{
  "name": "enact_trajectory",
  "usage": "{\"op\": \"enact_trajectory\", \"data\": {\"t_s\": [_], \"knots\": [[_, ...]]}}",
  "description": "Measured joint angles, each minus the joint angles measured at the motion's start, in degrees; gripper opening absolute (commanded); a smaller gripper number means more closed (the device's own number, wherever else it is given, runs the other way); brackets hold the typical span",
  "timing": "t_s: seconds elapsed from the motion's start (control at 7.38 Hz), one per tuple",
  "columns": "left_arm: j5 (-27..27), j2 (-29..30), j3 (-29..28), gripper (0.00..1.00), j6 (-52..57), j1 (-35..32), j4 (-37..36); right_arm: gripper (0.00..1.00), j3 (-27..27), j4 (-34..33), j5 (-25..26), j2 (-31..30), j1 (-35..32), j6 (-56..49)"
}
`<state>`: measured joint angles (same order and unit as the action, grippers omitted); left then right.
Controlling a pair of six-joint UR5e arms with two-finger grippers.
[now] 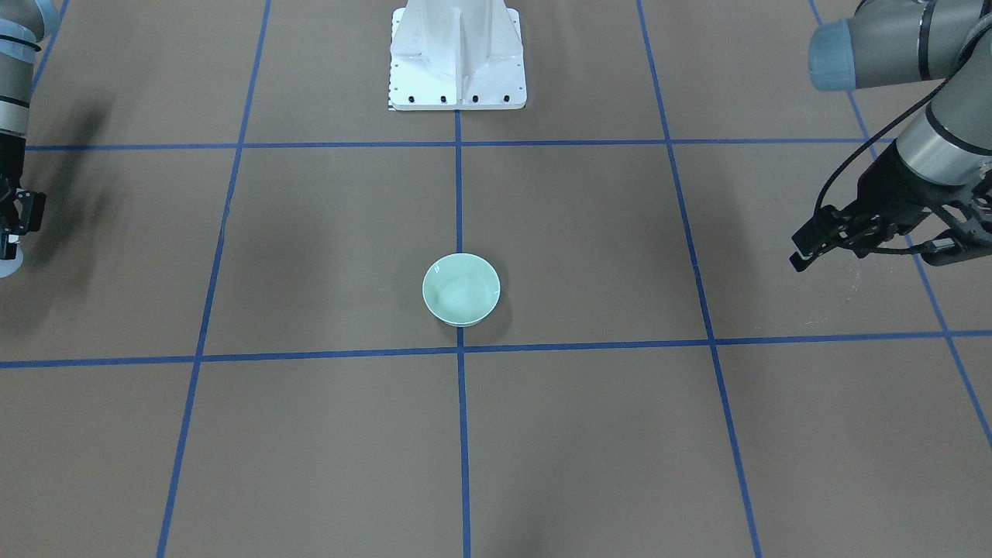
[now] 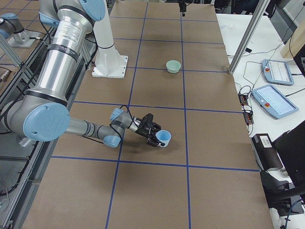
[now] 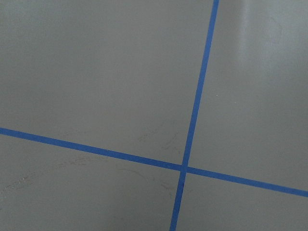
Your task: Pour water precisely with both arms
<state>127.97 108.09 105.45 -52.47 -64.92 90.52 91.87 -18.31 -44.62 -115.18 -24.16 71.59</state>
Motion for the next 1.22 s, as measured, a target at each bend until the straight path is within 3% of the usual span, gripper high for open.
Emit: {"op": "enact_trajectory", "data": {"t_s": [0.81, 0.95, 1.22], "knots": [[0.0, 0.01, -0.45, 1.0, 0.22, -0.01, 0.01, 0.0, -0.12, 0.51, 5.76, -1.24, 8.21, 4.47], [0.0, 0.01, -0.5, 1.0, 0.32, 0.02, 0.01, 0.05, -0.28, 0.53, 6.12, -1.25, 9.1, 4.88], [0.0, 0.01, -0.61, 1.0, 0.5, 0.01, 0.01, 0.36, -1.02, 0.55, 6.35, -1.27, 10.27, 5.36]]}}
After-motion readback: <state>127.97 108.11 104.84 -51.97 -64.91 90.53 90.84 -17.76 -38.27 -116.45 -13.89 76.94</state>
